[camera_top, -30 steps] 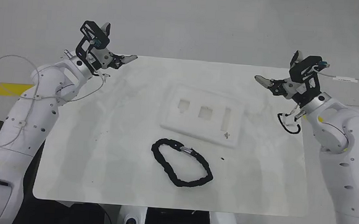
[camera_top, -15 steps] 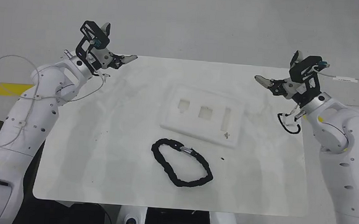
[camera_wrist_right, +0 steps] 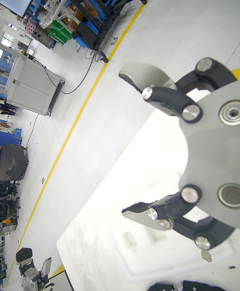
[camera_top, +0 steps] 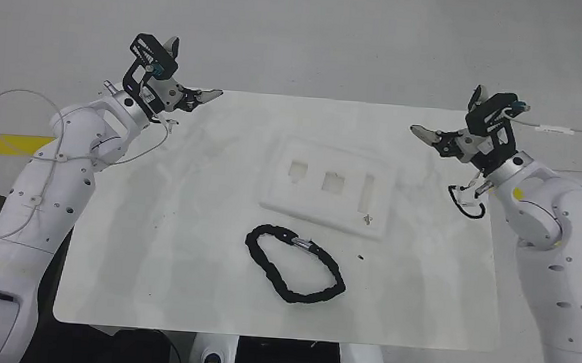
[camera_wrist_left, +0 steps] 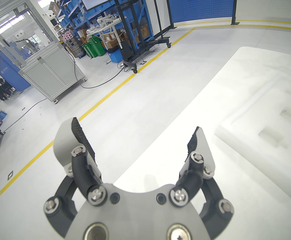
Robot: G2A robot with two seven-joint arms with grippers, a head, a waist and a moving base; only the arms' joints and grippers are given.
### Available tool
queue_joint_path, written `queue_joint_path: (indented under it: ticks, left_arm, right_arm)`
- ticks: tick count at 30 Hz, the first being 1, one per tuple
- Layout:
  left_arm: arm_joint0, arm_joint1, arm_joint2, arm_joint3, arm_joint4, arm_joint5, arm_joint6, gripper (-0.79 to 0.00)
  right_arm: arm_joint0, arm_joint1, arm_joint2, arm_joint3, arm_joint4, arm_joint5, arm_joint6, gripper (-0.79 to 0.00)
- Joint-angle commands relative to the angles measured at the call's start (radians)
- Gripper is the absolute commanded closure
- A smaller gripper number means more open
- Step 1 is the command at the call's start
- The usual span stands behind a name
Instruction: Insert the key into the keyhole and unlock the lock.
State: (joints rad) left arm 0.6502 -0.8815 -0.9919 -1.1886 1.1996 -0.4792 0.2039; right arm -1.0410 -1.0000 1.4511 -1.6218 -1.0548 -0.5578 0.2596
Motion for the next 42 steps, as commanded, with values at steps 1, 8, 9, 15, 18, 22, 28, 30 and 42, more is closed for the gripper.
queue_joint_path:
  ticks: [1, 8, 9, 15, 18, 22, 28, 30, 42]
  left_arm:
    - [0.0, 0.0, 0.0, 0.0, 0.0, 0.0, 0.0, -0.785]
    - [0.0, 0.0, 0.0, 0.0, 0.0, 0.0, 0.0, -0.785]
    - [0.0, 0.0, 0.0, 0.0, 0.0, 0.0, 0.0, -0.785]
    - [0.0, 0.0, 0.0, 0.0, 0.0, 0.0, 0.0, -0.785]
    - [0.0, 0.0, 0.0, 0.0, 0.0, 0.0, 0.0, -0.785]
    - [0.0, 0.0, 0.0, 0.0, 0.0, 0.0, 0.0, -0.785]
    - [0.0, 0.0, 0.0, 0.0, 0.0, 0.0, 0.0, -0.785]
    - [0.0, 0.0, 0.0, 0.0, 0.0, 0.0, 0.0, -0.785]
    - [0.0, 0.0, 0.0, 0.0, 0.0, 0.0, 0.0, -0.785]
  right_arm:
    - [0.0, -0.001, -0.014, -0.011, 0.026, 0.012, 0.06, -0.785]
    - [0.019, -0.007, -0.057, -0.063, 0.161, 0.1, 0.308, -0.785]
    - [0.022, -0.008, -0.066, -0.074, 0.186, 0.115, 0.345, -0.785]
    - [0.053, -0.012, -0.132, -0.117, 0.315, 0.186, 0.608, -0.785]
    - [0.068, -0.014, -0.159, -0.132, 0.36, 0.222, 0.704, -0.785]
    - [0.076, -0.014, -0.189, -0.149, 0.41, 0.254, 0.808, -0.785]
    - [0.064, -0.01, -0.215, -0.186, 0.442, 0.279, 0.911, -0.785]
    - [0.052, -0.008, -0.221, -0.198, 0.449, 0.281, 0.937, -0.785]
    - [-0.021, 0.003, -0.252, -0.252, 0.47, 0.287, 1.001, -0.785]
